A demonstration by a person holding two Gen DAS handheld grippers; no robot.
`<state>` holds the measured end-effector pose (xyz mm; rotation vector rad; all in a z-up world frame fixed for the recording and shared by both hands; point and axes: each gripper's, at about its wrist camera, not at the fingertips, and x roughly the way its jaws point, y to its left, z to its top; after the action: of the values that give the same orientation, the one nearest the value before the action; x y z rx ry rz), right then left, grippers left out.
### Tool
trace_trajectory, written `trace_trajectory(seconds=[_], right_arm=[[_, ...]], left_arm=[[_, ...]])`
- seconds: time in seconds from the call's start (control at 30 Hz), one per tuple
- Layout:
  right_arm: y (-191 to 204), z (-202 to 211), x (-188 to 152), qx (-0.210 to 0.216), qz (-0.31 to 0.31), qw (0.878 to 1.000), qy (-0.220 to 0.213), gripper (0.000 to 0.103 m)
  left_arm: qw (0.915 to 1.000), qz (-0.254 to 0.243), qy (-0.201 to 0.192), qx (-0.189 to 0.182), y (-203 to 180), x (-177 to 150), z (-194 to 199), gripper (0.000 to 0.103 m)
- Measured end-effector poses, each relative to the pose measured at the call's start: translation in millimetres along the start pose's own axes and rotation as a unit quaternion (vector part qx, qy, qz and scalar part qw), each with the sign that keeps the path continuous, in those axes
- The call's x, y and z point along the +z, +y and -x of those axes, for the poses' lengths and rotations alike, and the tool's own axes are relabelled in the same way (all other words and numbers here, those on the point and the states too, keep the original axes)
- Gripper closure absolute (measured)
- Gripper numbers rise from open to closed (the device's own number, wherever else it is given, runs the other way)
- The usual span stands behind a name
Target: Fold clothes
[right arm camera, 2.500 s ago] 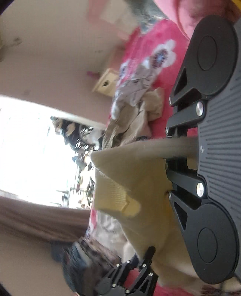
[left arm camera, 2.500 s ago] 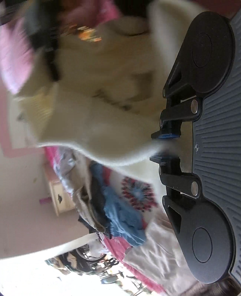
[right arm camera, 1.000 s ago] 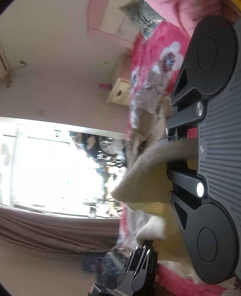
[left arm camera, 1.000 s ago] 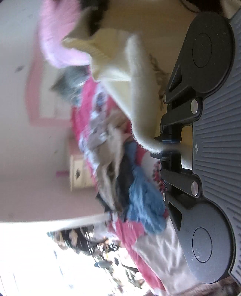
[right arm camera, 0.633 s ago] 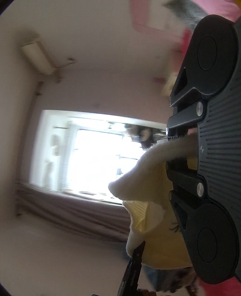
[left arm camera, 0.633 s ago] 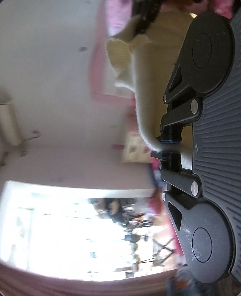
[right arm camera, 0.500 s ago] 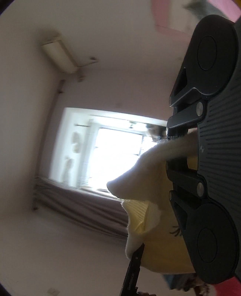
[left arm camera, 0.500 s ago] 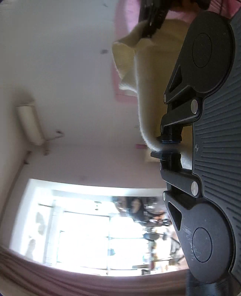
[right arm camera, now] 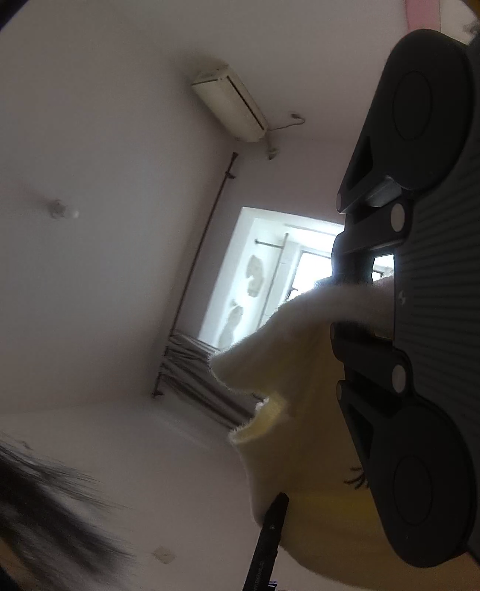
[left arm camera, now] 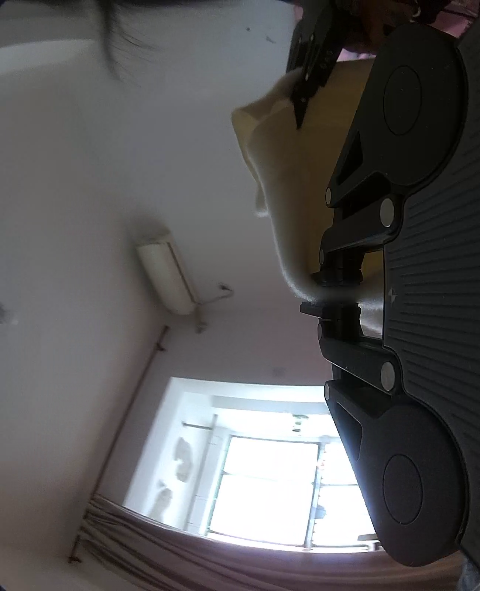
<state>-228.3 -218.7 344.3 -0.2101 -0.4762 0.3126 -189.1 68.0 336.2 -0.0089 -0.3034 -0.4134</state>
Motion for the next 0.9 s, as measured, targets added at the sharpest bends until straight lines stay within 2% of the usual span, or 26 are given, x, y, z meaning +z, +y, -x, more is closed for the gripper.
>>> trace_trajectory(seconds=[0.17,0.23,0.33,0.5,0.63,0.73,0.9], right_arm=[[-5,7,0,0.003,-0.017,1.0,0.0,0.096],[-5,7,-5,0.002,-0.02,1.0,0.005,0.096],[1,2,-27,-0.002,-0.02,0.999,0.034,0.096],[13,-9,-82,-0.012,-0.017,0.993,0.116,0.096],[6,-33,-138,-0.019,-0.042,0.982,0.184,0.096],[-3,-60,-178,-0.028,-0.055,0.972,0.225,0.096],[-11,-115,-234,-0.037,-0.059,0.96,0.273,0.096]], left_arm=[[0.9999,0.002,-0.012,-0.01,-1,4,8,0.097],[0.9999,0.009,-0.002,-0.01,2,-3,9,0.097],[0.9992,0.021,0.033,-0.007,9,-23,-1,0.097],[0.9918,0.054,0.116,-0.001,24,-90,-27,0.097],[0.9771,0.112,0.181,0.001,41,-156,-61,0.097],[0.9669,0.151,0.206,0.002,61,-193,-94,0.097],[0.9567,0.174,0.233,0.018,89,-251,-145,0.097]])
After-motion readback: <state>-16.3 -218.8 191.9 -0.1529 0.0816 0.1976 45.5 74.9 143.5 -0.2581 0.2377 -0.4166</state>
